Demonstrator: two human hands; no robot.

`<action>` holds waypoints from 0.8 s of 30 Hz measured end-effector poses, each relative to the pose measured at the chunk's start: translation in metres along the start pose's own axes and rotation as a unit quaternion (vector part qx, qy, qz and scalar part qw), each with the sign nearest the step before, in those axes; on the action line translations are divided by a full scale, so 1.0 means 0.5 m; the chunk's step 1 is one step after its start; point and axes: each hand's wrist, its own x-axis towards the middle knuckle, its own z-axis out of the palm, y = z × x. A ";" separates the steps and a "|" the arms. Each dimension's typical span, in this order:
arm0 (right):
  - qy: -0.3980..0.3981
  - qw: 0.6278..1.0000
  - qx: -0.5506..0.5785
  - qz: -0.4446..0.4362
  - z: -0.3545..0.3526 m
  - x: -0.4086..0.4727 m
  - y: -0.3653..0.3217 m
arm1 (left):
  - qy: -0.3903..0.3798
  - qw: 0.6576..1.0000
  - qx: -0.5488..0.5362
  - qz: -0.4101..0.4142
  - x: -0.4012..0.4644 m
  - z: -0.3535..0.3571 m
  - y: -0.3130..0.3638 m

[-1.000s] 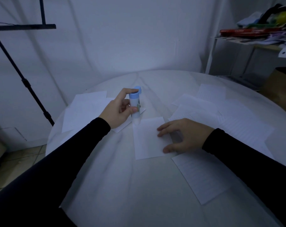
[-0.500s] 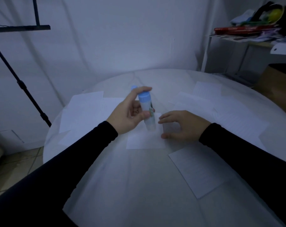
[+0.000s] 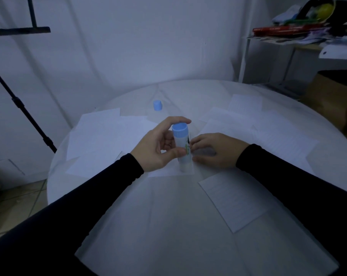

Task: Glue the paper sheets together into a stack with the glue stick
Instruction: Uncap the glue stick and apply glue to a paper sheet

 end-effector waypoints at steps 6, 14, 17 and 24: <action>0.018 1.000 -0.010 -0.007 0.004 0.014 -0.002 | 0.000 1.000 0.009 -0.007 0.001 0.004 0.004; 0.013 1.000 -0.022 -0.017 0.002 0.017 0.004 | -0.012 1.000 0.018 -0.005 0.003 0.003 0.006; 0.013 1.000 -0.022 -0.010 0.004 0.020 0.007 | -0.006 1.000 0.012 -0.008 0.001 0.002 0.004; 0.013 1.000 -0.026 0.005 0.004 0.025 0.009 | 0.000 1.000 0.003 -0.015 -0.012 -0.012 0.004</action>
